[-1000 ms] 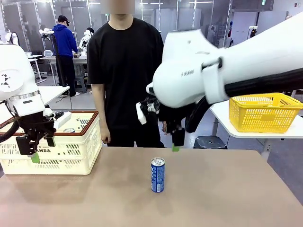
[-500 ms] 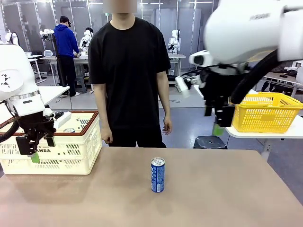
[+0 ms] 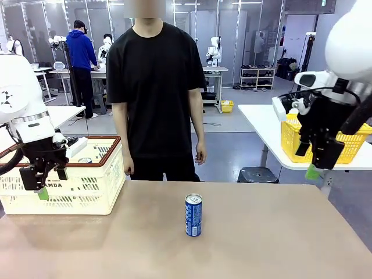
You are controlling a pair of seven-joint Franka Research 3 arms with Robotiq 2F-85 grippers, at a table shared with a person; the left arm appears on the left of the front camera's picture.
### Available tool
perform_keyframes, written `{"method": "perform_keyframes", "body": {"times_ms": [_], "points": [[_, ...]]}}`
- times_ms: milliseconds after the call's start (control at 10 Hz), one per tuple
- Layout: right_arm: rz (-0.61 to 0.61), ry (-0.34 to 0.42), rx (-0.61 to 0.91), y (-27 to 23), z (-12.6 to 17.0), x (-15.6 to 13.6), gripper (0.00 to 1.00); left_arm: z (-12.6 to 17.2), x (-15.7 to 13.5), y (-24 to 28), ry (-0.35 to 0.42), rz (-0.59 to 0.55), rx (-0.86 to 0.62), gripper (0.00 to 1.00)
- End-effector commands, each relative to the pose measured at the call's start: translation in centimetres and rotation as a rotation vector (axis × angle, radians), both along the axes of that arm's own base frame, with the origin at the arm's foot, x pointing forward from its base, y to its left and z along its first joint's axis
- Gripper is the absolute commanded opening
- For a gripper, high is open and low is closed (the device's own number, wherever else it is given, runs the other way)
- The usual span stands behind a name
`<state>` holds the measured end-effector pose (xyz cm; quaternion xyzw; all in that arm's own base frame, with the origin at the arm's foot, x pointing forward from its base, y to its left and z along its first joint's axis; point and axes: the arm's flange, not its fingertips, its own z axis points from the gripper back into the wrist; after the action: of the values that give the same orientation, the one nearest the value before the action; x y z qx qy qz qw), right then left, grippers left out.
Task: Place the drinks into the Shopping basket.
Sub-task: Pick up one drink and place it into the Shopping basket.
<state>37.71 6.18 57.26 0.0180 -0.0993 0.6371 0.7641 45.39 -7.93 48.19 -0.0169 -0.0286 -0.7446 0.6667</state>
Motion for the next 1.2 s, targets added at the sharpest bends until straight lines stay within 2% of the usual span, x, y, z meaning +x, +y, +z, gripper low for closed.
{"method": "perform_keyframes", "body": {"times_ms": [0,100,200,400,600,800,1000,1100], "points": [[-0.011,-0.004,0.069,-0.9,-1.8,-0.5,1.00,0.2,0.1,-0.1,-0.002,0.005,0.008,1.00],[-0.035,-0.019,0.094,-1.4,-2.3,-0.6,1.00,0.2,0.1,-0.1,-0.002,0.005,0.008,1.00],[-0.018,0.011,0.023,-0.7,-1.1,-0.1,1.00,0.2,0.1,-0.1,-0.002,0.005,0.008,1.00],[-0.018,0.011,0.023,-0.7,-1.1,-0.1,1.00,-0.2,-0.1,-1.0,-0.004,0.002,0.008,1.00],[-0.018,0.011,0.023,-0.7,-1.1,-0.1,1.00,0.9,-0.7,-6.1,-0.097,-0.011,-0.030,1.00],[-0.018,0.011,0.023,-0.7,-1.1,-0.1,1.00,3.3,-0.4,-13.1,-0.203,-0.045,-0.052,1.00],[-0.018,0.011,0.023,-0.7,-1.1,-0.1,1.00,5.7,2.1,-20.6,-0.235,-0.142,-0.043,1.00],[-0.018,0.011,0.023,-0.7,-1.1,-0.1,1.00,6.8,3.5,-24.0,-0.248,-0.148,-0.038,1.00]]}}
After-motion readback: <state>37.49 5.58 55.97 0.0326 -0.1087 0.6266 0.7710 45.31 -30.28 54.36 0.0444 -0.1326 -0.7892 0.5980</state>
